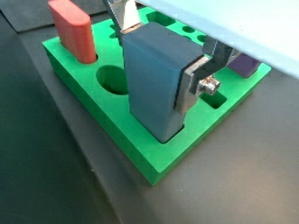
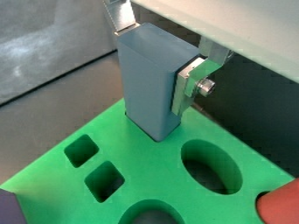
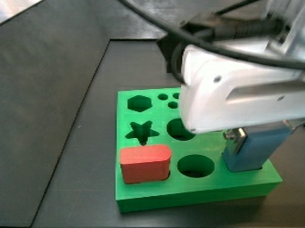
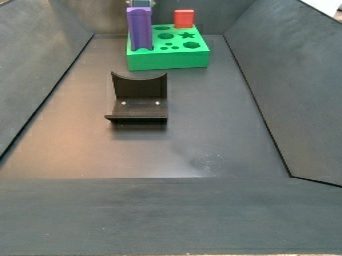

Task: Pick up the rectangle object. Move up. Move to above the board. Insert the rectangle object.
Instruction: Insert the rectangle object.

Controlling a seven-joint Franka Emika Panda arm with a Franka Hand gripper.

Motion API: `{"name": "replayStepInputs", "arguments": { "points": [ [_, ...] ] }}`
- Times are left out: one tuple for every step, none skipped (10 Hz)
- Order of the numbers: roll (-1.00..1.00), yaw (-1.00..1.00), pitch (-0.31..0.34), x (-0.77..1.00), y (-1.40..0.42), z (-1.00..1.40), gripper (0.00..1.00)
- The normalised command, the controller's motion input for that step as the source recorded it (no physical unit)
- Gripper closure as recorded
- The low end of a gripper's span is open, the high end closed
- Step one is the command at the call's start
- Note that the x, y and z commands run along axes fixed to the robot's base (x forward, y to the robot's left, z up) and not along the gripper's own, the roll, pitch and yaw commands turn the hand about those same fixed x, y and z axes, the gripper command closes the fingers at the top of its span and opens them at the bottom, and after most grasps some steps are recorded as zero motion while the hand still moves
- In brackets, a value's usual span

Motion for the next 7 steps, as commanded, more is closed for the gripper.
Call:
{"name": "replayStepInputs", "arguments": {
  "points": [
    [0.26,0.03,0.074,0.34,0.0,-0.67,1.0],
    [0.19,0.0,0.177,0.63,-0.03,-0.7,1.0],
    [0.2,-0.16,0.204,0.75,0.0,-0.69,1.0],
    [0.14,-0.14,0.113,0.43,0.0,-0.89,1.0],
    [0.13,-0.08,0.026,0.0,-0.12,-0.1,1.0],
    [0.02,0.0,0.0,0.0,0.0,0.0,1.0],
    [0.0,0.0,0.0,0.0,0.0,0.0,1.0]
  ]
}}
